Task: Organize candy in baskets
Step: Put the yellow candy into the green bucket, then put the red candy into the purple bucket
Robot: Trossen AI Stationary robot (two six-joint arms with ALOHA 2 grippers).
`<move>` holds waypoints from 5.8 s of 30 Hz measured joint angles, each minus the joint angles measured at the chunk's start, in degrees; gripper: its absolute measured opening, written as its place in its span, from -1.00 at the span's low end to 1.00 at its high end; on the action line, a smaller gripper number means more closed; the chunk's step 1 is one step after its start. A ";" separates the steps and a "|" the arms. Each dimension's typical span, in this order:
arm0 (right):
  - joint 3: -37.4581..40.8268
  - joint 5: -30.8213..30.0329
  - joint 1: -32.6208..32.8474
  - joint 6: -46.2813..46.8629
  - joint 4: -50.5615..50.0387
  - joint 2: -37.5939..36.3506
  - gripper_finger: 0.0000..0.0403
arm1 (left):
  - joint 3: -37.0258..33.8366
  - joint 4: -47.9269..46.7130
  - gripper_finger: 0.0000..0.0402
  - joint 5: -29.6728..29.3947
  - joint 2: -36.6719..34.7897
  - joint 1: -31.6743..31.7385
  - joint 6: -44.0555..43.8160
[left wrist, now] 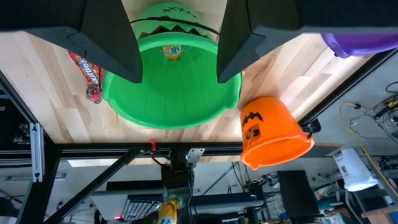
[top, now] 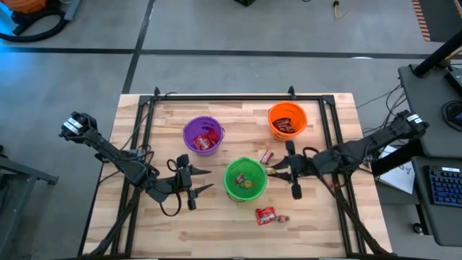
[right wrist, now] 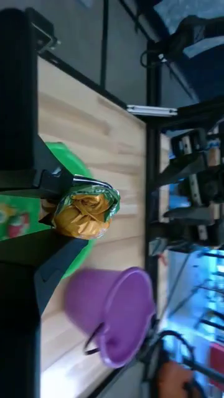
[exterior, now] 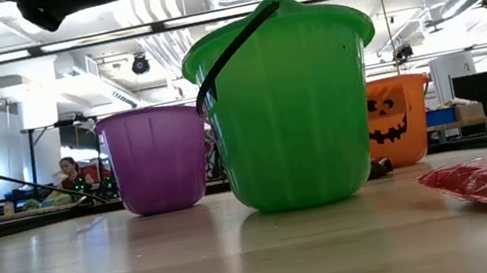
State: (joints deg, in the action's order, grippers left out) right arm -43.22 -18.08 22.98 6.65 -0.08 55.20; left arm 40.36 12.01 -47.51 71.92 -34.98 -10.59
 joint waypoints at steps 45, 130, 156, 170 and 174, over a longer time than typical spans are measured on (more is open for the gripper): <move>2.29 -2.96 -2.12 10.29 14.99 21.71 -0.51 | 0.00 0.72 -0.05 0.00 0.00 0.24 -0.42; -8.79 9.04 15.29 36.61 -27.33 29.88 0.10 | 0.00 0.74 -0.05 0.04 0.00 0.50 -1.49; -8.90 7.60 10.58 29.80 -12.87 41.91 -0.17 | 0.00 0.92 -0.05 0.04 0.00 0.55 -1.73; -8.68 7.60 9.00 21.01 -13.59 39.78 -0.92 | 0.00 2.05 -0.05 0.03 0.00 0.61 -1.96; -8.68 7.56 8.90 19.26 -13.45 37.07 -0.91 | 0.00 2.50 -0.05 0.02 0.00 0.61 -1.96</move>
State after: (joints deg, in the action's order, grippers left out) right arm -51.90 -10.51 31.88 25.91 -13.53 92.27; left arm 40.36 14.51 -47.48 71.92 -34.37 -12.55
